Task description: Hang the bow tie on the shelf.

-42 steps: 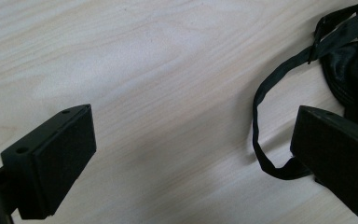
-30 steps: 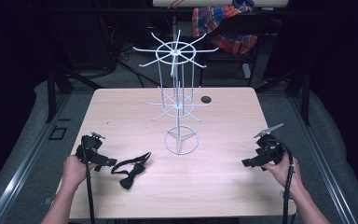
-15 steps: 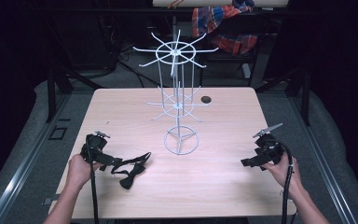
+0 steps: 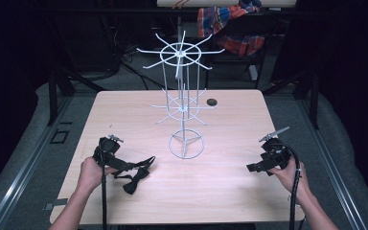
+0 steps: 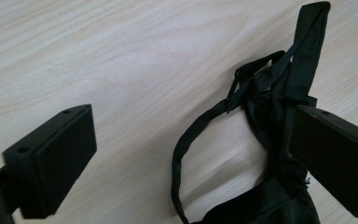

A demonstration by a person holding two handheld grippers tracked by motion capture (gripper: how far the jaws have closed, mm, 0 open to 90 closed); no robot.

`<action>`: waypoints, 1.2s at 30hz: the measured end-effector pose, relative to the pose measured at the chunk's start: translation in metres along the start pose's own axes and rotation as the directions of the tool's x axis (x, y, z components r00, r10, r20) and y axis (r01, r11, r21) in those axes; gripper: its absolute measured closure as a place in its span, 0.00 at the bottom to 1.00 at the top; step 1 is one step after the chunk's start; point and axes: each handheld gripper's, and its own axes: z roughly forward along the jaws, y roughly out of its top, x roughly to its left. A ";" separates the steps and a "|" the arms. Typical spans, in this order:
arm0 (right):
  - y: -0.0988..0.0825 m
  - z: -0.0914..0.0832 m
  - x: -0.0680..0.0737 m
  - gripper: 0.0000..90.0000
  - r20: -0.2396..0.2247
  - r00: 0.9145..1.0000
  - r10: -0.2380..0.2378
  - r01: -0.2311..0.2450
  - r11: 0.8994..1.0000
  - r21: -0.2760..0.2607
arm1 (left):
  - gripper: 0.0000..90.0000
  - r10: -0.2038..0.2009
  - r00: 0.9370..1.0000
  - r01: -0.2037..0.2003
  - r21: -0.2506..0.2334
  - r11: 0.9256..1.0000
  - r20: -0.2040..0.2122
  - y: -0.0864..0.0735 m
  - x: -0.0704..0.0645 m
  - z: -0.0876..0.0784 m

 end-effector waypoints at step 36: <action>-0.001 0.001 0.001 0.19 -0.002 1.000 -0.010 0.010 1.000 0.009 | 0.95 0.146 0.988 -0.149 0.092 0.985 0.045 0.012 -0.023 0.028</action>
